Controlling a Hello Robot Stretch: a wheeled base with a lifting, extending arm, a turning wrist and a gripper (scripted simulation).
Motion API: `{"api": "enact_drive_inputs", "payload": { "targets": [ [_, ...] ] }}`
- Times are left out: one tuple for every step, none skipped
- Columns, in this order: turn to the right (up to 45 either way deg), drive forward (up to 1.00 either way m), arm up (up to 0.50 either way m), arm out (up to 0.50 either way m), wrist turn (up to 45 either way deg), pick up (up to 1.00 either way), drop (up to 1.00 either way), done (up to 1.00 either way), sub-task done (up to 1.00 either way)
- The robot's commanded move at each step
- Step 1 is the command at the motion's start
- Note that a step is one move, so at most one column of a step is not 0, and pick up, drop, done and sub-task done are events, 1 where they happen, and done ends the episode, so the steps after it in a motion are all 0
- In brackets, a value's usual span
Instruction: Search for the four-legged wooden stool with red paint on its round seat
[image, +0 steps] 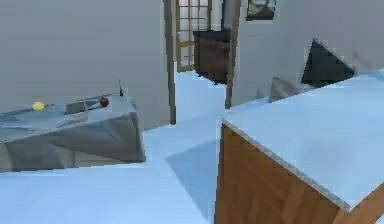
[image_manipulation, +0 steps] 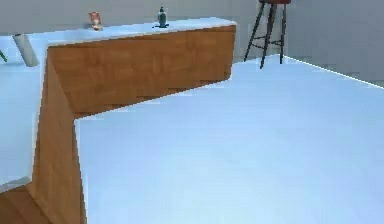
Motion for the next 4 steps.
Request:
{"api": "enact_drive_inputs", "payload": {
  "targets": [
    [45.0,0.0,0.0,0.0,0.0,0.0,0.0,0.0,0.0],
    [45.0,0.0,0.0,0.0,0.0,0.0,0.0,0.0,0.0],
    [24.0,0.0,0.0,0.0,0.0,0.0,0.0,0.0,0.0],
    [0.0,1.0,0.0,0.0,0.0,0.0,0.0,0.0,0.0]
  ]
}}
